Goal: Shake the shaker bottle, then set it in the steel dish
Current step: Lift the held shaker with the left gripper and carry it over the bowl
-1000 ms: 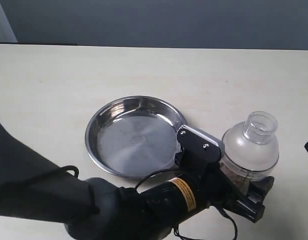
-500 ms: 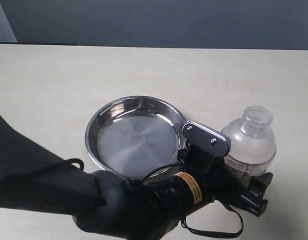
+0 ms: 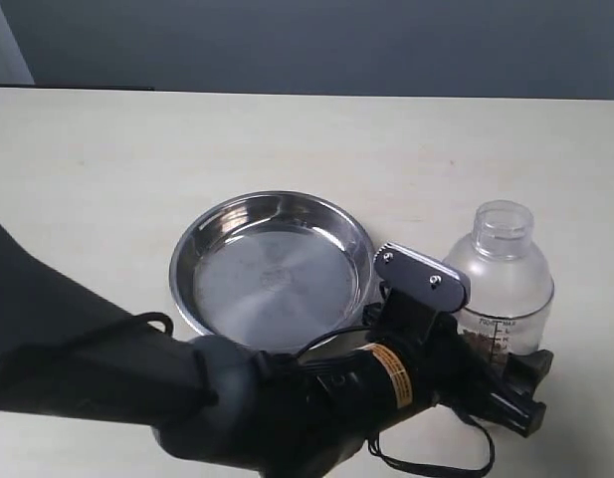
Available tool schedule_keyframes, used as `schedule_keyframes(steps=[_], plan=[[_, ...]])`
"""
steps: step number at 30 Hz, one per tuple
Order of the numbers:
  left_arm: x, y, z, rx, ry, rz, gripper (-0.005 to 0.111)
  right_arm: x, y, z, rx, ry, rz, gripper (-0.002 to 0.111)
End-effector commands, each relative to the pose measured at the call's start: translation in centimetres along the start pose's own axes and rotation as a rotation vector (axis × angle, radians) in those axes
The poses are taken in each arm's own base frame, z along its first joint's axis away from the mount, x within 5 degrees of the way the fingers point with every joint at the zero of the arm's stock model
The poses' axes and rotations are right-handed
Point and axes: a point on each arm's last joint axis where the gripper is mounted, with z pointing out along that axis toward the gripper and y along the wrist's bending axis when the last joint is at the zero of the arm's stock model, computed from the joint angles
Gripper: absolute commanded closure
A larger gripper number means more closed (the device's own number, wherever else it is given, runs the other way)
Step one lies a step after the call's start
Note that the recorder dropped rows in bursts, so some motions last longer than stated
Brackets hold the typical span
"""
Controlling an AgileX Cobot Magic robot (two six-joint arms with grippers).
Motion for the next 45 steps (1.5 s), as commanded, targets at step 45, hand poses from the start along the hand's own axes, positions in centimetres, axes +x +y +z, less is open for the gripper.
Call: schedule_keyframes(steps=[45], plan=[[-8.7, 10.3, -10.4, -0.641, -0.120, -0.016, 0.106, 0.0, -0.1, 0.0, 0.006, -0.007, -0.006, 0.109]])
